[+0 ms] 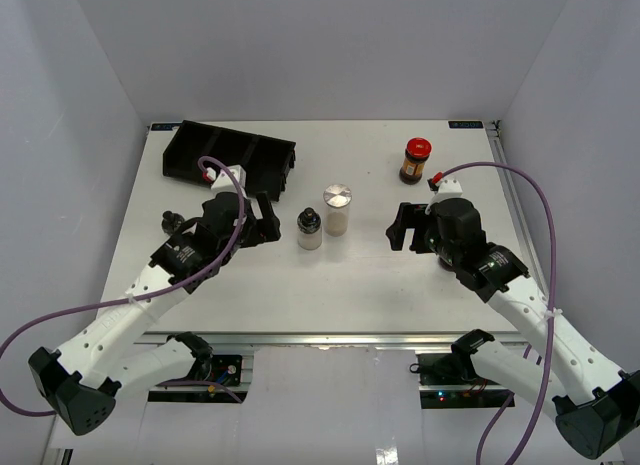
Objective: Organize the condiment bottles
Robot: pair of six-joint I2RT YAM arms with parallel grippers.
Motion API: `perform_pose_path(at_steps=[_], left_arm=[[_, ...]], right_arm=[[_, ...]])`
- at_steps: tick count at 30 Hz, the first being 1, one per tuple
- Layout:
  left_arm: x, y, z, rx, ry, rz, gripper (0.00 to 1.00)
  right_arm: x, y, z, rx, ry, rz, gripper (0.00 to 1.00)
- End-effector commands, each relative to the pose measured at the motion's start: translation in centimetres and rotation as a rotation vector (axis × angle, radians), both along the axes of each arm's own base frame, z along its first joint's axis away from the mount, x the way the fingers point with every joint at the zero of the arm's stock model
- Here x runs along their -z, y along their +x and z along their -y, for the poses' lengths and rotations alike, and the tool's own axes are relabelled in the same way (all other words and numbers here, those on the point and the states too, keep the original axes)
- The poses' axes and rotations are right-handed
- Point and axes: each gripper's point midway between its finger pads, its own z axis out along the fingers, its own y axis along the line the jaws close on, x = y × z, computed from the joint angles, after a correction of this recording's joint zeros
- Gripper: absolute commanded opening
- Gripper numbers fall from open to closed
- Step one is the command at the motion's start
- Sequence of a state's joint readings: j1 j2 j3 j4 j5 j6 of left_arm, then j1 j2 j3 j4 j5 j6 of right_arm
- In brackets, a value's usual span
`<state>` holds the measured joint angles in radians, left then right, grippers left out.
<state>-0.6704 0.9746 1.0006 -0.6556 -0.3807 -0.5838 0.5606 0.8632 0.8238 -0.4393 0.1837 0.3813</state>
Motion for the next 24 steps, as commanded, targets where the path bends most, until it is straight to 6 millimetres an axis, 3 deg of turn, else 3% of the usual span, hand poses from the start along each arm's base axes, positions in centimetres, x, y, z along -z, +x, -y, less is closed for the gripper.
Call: perform_pose_path(at_steps=[1,5,11,14,18,24], left_arm=[[-0.8,1.0,-2.1,-0.149,0.049,-0.009,0.98],[-1.2,2.1,-4.9,-0.301,0.126,-0.042,0.98],[-1.2,3.7,-16.1,-0.613,0.094,-0.087,0.96],[-1.5,2.7,-19.3,-0.72,0.09,-0.076,0.93],[-0.1,2.9,-20.8,-0.766,0.088,-0.085,0.92],[3.1,5.0,-22.9,-0.801,0.112,-0.159,0.93]], right_arm=[[-2.2,0.6,-0.4,-0.008,0.038,0.073,0.9],[-1.9,0.4,-0.4,-0.007,0.043,0.07,0.9],[-2.4,-0.1,0.2,-0.008,0.037,0.102,0.9],[-2.1,-0.3,0.8,-0.01,0.014,0.124,0.9],[-1.8,-0.4,1.5,0.007,-0.011,0.145,0.9],[-2.1,-0.7,1.1,-0.026,-0.001,0.157,0.9]])
